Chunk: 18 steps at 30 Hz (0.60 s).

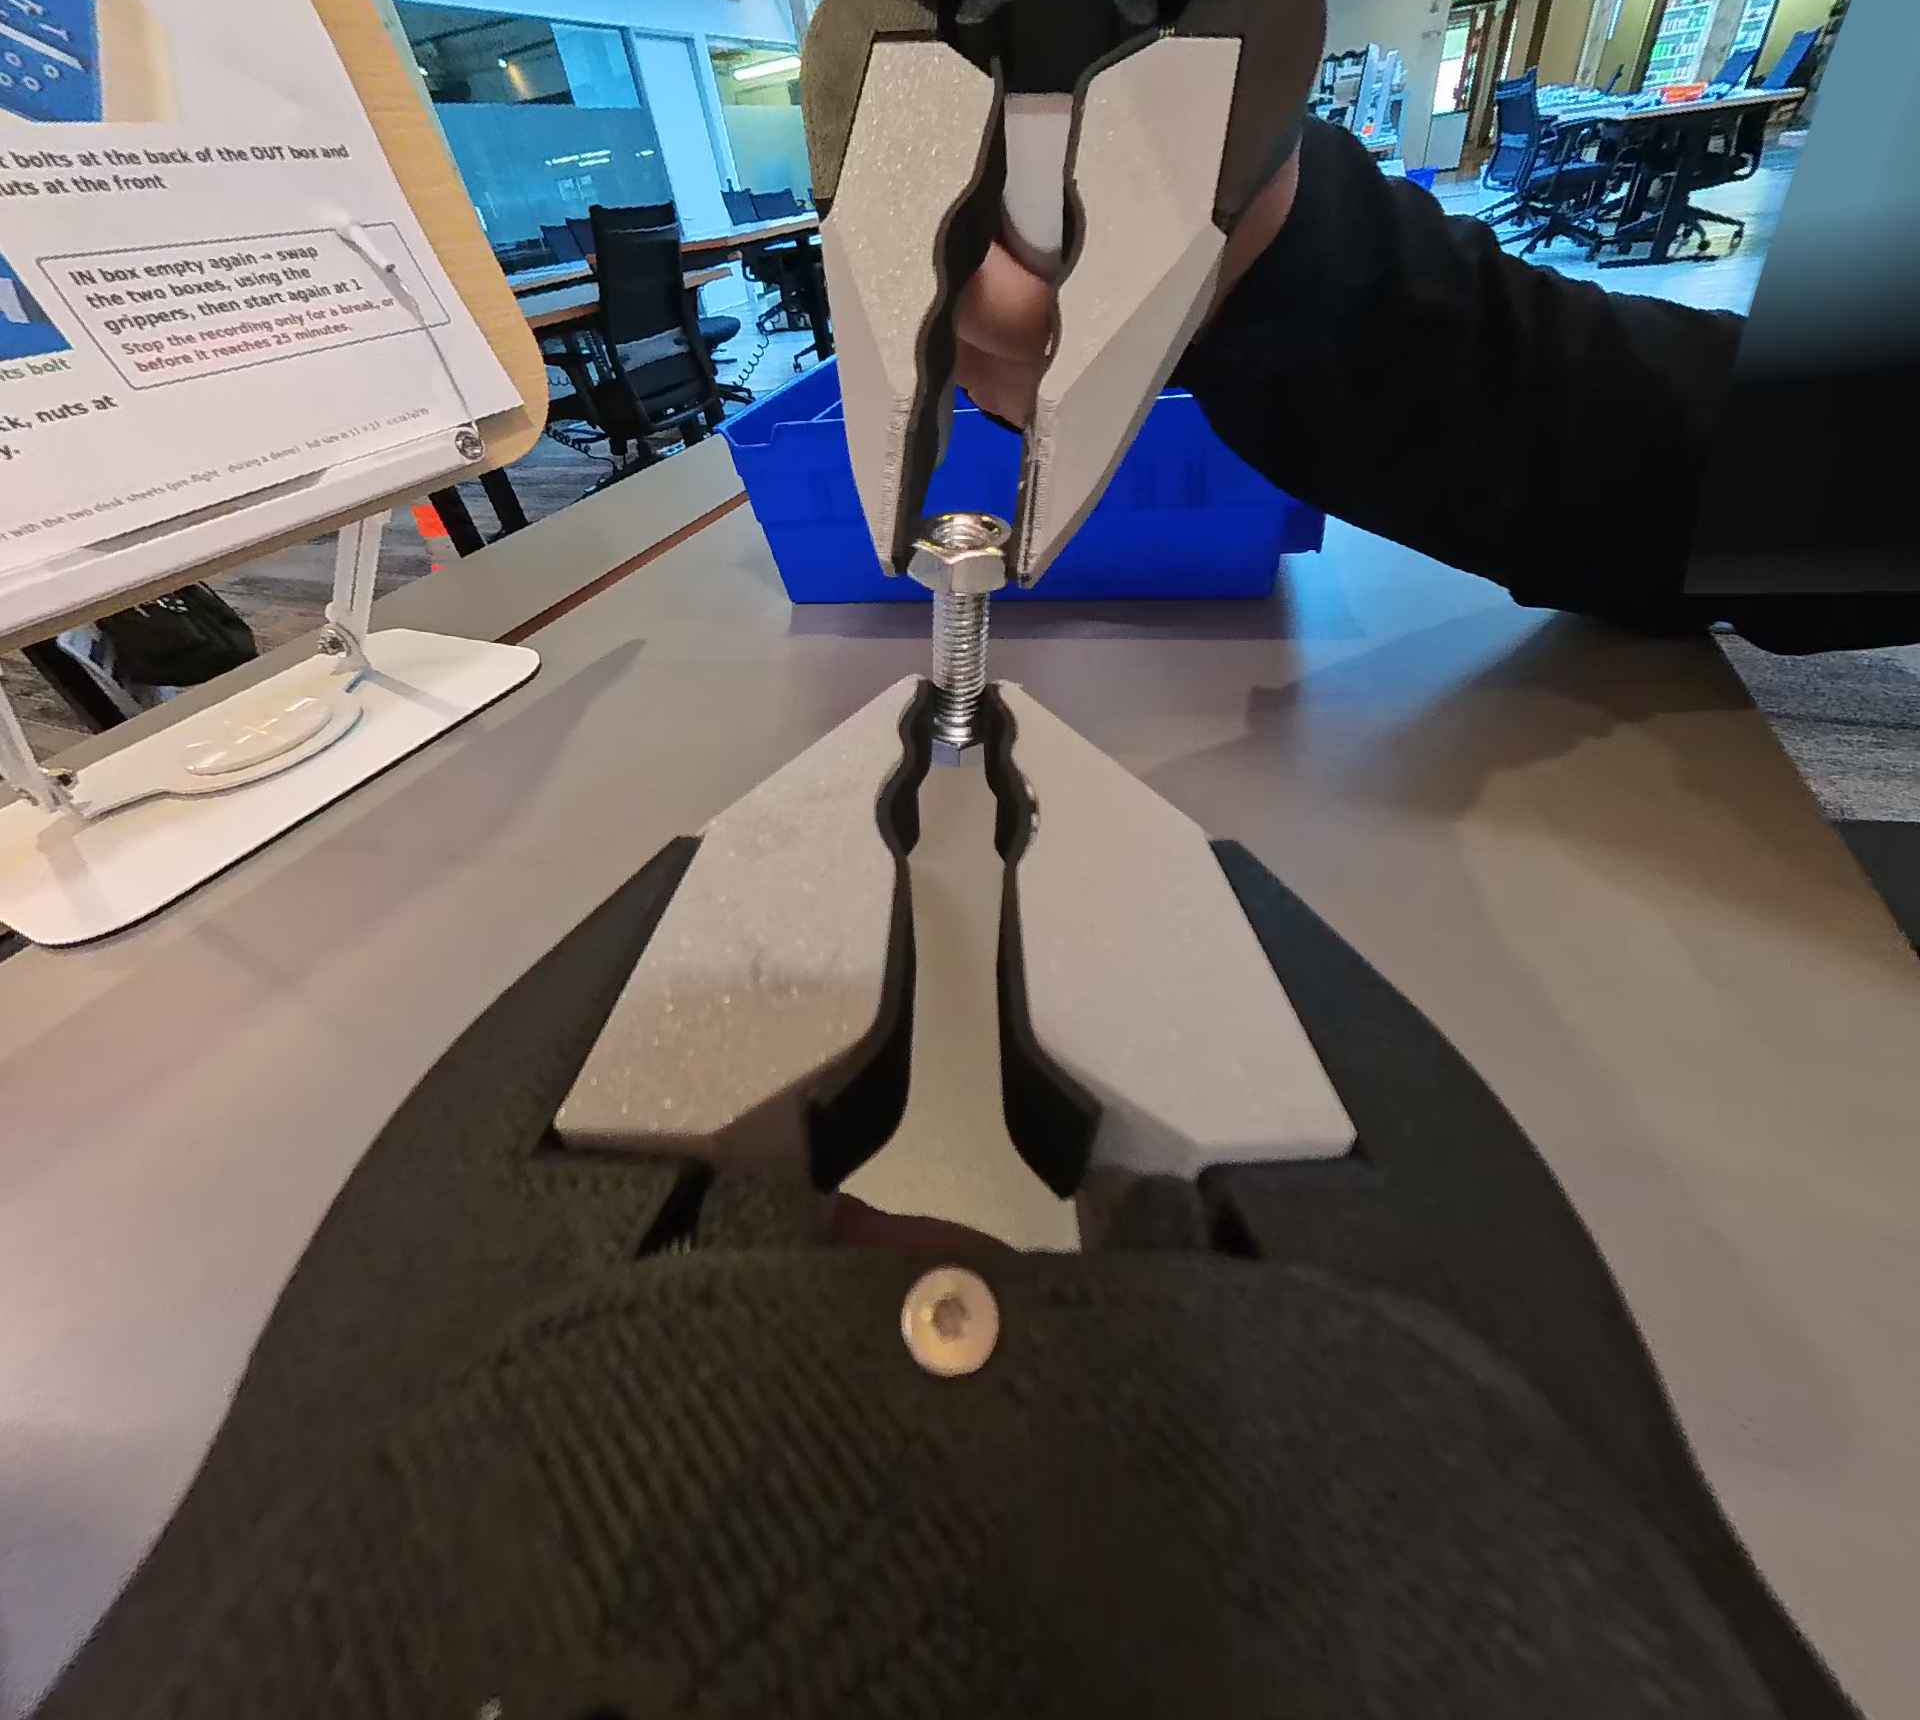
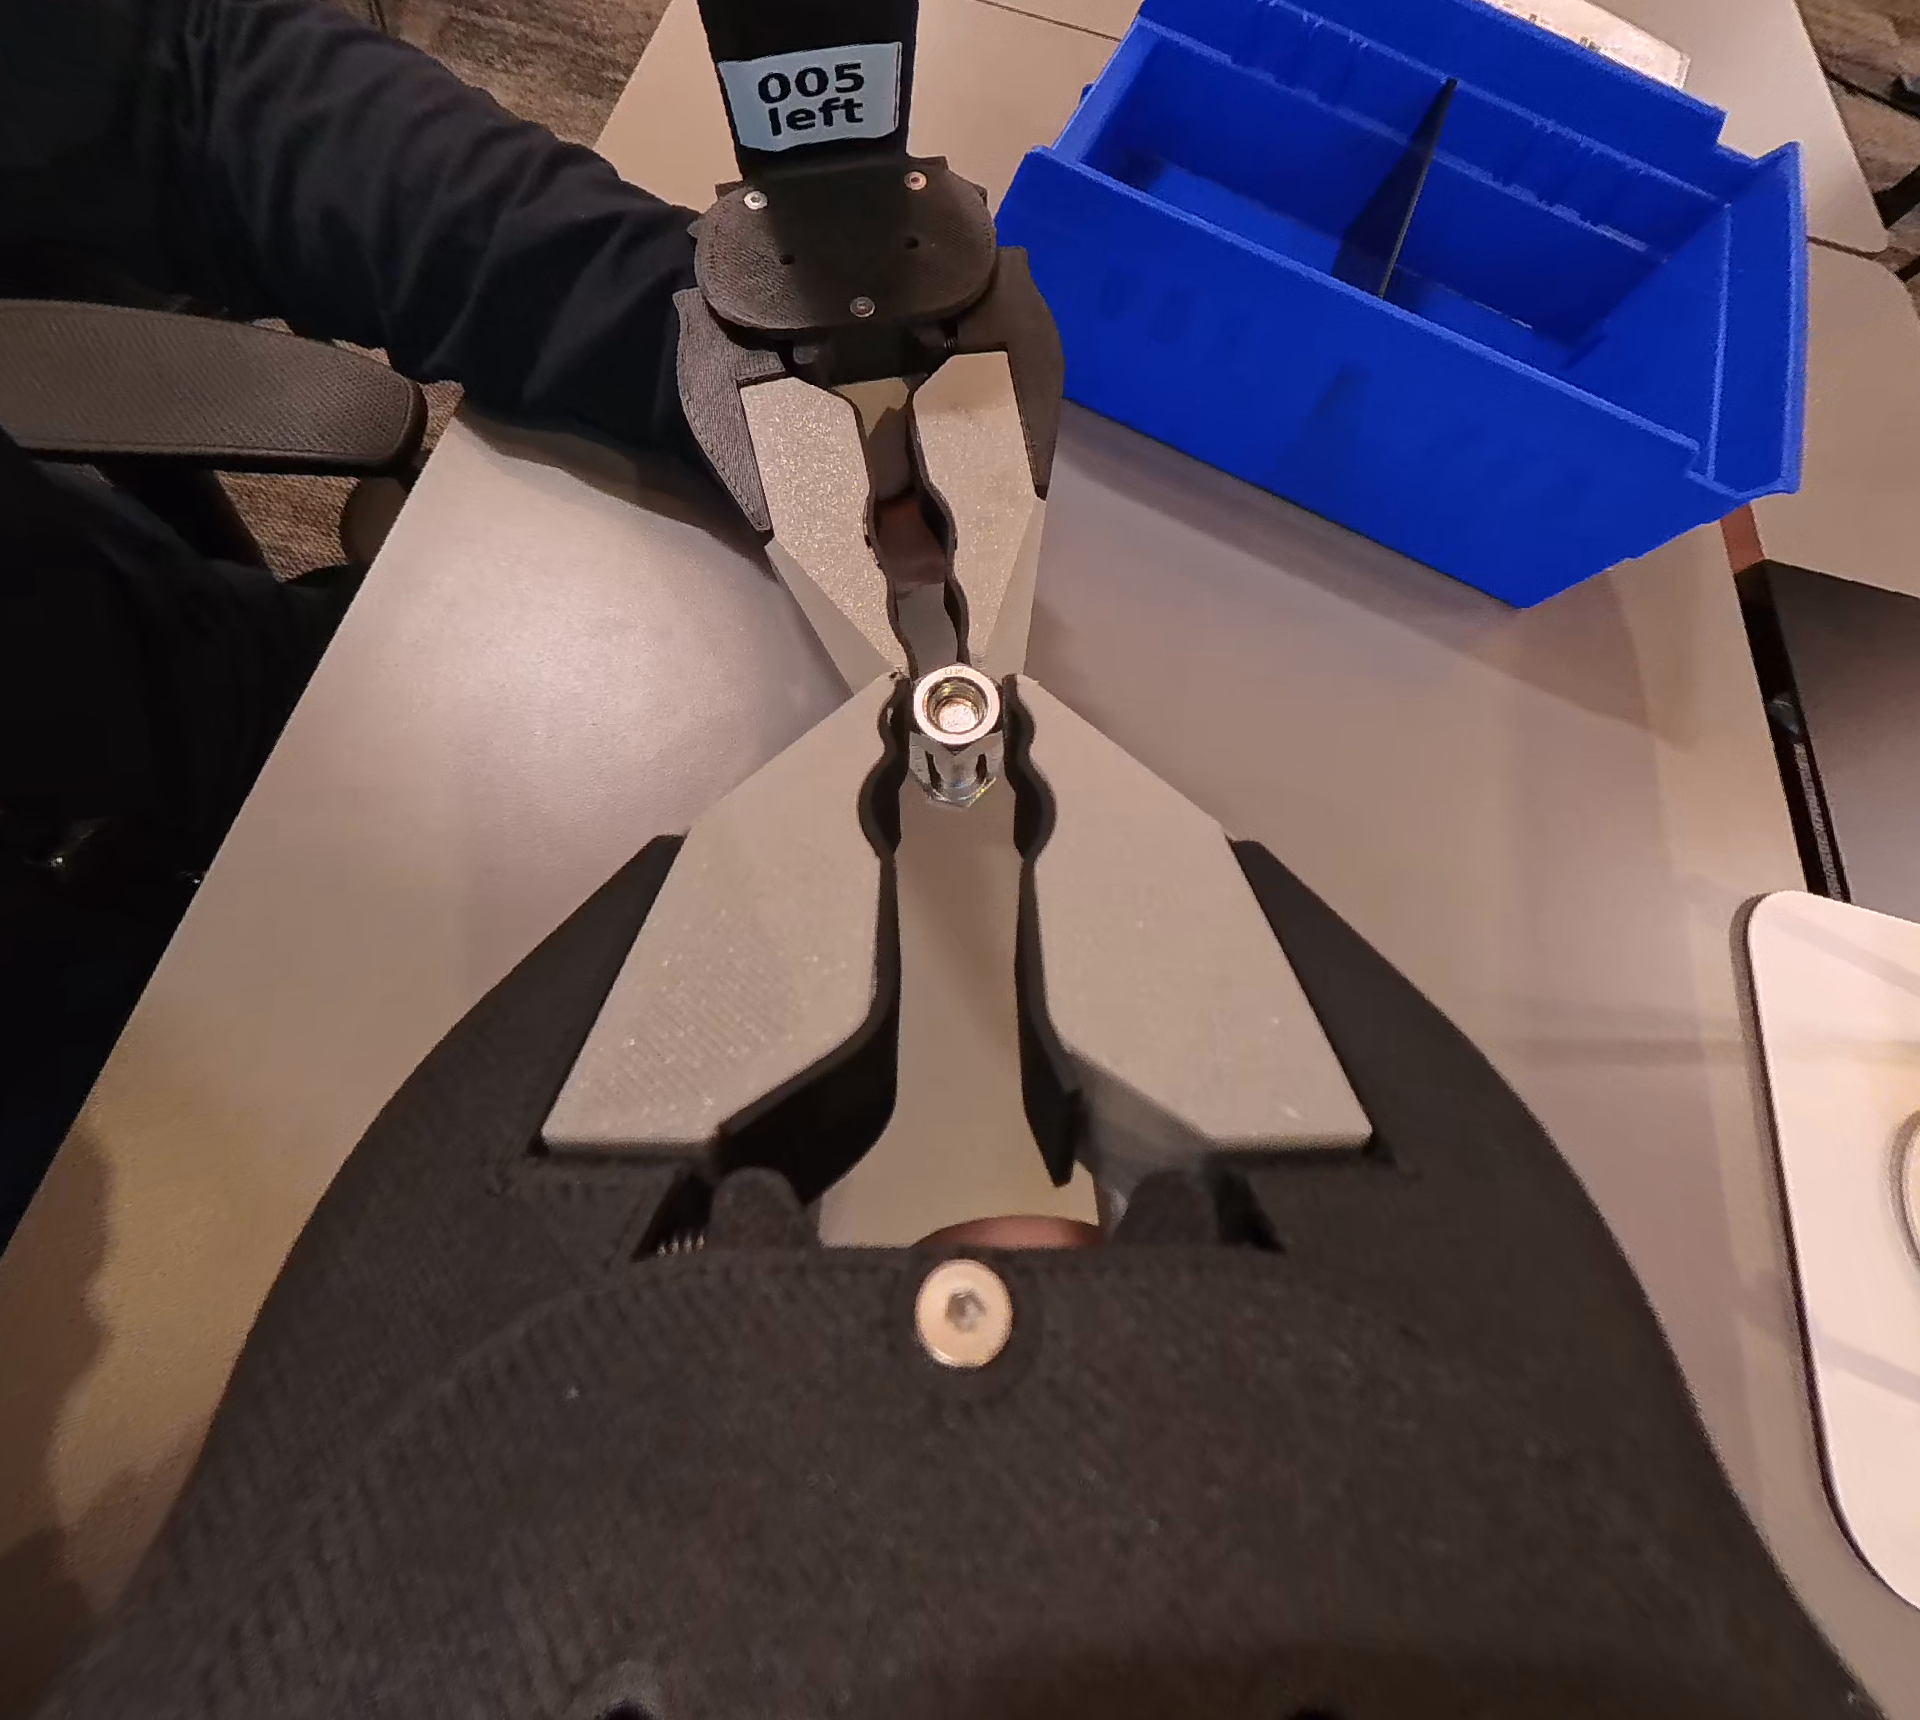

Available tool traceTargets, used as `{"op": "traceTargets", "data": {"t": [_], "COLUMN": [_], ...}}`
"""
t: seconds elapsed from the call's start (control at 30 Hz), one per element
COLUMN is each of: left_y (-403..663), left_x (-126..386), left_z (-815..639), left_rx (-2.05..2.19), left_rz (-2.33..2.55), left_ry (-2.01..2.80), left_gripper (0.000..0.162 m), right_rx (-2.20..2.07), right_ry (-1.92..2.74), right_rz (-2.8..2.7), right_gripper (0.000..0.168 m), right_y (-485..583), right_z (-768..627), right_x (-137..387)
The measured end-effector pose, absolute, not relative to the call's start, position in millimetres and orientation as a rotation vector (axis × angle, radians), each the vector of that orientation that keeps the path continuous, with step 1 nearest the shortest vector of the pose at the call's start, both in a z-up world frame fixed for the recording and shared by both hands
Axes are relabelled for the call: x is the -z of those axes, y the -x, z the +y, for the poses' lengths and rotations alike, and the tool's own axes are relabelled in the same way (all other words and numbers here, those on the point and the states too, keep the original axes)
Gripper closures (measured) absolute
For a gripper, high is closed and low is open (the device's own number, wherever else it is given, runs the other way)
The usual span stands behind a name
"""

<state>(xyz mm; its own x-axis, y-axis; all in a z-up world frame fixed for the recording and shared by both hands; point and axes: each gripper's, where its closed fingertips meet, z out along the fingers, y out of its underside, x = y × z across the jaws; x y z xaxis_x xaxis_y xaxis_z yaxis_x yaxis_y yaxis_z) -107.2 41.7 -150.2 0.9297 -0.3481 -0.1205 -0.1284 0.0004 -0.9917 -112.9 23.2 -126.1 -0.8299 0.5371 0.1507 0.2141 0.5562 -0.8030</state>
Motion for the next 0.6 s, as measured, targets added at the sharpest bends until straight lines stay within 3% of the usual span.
{"op": "traceTargets", "data": {"t": [0.37,0.6], "left_y": [108.3,110.6], "left_x": [150.3,145.8], "left_z": [42.5,41.2], "left_rx": [0.189,0.215], "left_rz": [0.365,0.341], "left_ry": [1.579,1.562], "left_gripper": [0.155,0.156], "right_rx": [-1.167,-1.206], "right_ry": [0.62,0.632], "right_rz": [-2.405,-2.369], "right_gripper": [0.154,0.136], "right_y": [115.0,116.8], "right_z": [24.6,25.6], "right_x": [126.6,120.7]}}
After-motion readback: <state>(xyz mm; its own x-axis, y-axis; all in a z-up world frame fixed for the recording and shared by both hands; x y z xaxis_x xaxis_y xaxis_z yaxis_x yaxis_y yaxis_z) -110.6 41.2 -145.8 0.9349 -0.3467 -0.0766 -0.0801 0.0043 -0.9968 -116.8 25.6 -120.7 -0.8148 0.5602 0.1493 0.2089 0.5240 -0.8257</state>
